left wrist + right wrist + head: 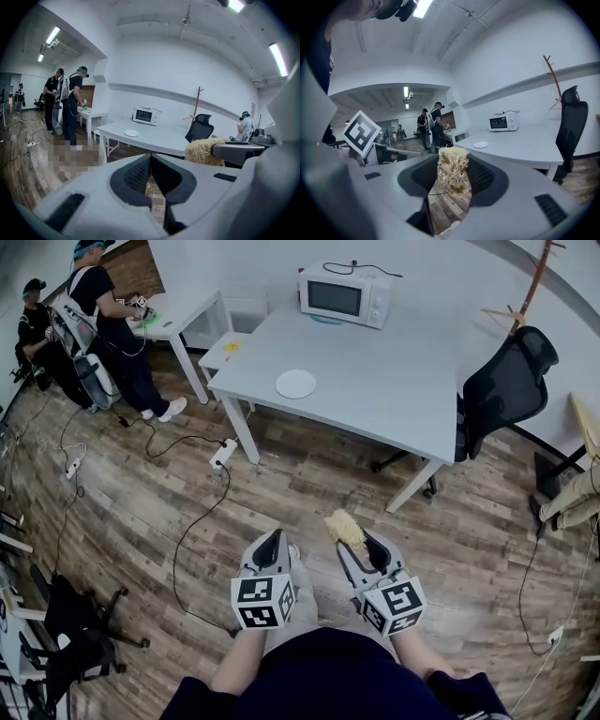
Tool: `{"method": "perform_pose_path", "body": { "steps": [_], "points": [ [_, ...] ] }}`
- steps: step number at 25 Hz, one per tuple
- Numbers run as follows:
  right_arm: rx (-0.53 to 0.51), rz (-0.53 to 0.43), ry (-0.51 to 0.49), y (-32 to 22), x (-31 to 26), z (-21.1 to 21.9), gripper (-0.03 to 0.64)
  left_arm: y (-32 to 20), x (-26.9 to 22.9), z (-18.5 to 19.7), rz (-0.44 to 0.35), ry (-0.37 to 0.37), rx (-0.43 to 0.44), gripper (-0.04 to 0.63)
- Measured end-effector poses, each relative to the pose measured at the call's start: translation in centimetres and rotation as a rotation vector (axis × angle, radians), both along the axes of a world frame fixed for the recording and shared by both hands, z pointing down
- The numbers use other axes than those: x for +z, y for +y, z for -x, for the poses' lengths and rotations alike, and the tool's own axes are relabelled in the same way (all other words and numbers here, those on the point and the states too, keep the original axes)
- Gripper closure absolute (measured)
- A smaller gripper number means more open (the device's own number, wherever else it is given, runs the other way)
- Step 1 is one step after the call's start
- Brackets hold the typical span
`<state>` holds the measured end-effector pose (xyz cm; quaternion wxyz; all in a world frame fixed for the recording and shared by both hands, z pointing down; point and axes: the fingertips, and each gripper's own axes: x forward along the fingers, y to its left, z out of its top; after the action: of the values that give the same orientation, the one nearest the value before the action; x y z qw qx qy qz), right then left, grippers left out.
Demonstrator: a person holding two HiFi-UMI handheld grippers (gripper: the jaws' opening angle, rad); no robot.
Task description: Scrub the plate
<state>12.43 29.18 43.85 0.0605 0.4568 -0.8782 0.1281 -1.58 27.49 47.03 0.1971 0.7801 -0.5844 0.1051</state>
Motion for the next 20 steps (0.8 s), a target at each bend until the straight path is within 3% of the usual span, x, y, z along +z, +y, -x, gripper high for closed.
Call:
{"method": "perform_pose_path", "body": {
  "steps": [20],
  "points": [
    [0.059, -0.092, -0.006, -29.6, -4.1, 9.1, 0.433, -29.6, -1.9, 7.0, -0.007, -0.013, 0.142, 0.577]
  ]
}}
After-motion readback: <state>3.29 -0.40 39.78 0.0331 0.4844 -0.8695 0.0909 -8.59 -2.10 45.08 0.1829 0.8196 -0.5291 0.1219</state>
